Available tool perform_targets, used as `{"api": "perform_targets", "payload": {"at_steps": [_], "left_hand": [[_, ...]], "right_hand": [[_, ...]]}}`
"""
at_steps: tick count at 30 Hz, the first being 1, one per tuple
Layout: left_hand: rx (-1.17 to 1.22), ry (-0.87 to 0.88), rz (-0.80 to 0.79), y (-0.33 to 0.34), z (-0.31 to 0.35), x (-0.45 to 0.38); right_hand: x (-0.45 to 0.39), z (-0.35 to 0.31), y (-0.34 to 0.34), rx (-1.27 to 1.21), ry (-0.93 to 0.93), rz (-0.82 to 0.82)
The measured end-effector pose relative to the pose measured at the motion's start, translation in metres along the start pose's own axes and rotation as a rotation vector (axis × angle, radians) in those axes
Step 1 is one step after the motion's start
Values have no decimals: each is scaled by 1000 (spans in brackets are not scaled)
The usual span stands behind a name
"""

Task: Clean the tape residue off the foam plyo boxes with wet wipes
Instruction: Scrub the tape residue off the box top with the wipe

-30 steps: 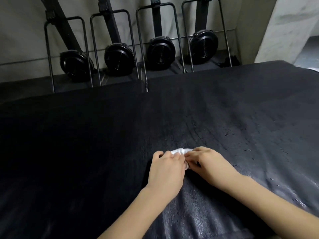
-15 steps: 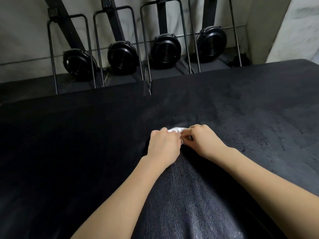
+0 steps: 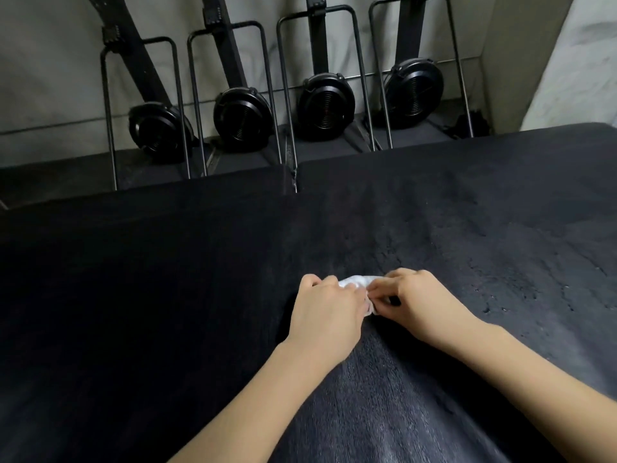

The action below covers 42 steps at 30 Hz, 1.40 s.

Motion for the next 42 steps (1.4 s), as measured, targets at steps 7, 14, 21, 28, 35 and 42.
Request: {"api": "perform_targets", "payload": {"at_steps": [7,14,21,28,35,42], "left_hand": [[55,-145,-30,18,-50,-68],[15,-212,-128,19,-59,-88],[15,-119,-10,14,-28,-42],[18,-81,-25,-18,8,38],[64,-149,-77,-43,-46,103],[22,-329,-204,-29,-161,17]], "right_hand": [[-84,16,-2,22,31,42],[-108,24,4,58,83,1],[-54,10,2,91,26,55],[15,-37,14,130,-77,-20],[18,-116,23,-9,-215,75],[-127,-109,37,-1,-53,82]]}}
Point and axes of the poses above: each hand's wrist, its own x-axis away from the middle knuckle, its own y-axis out of the palm, z = x × y, the point moved 5 cm from there along -x, towards the middle knuckle, and after that the axes turned 13 degrees about x, right-handed, at the moved point
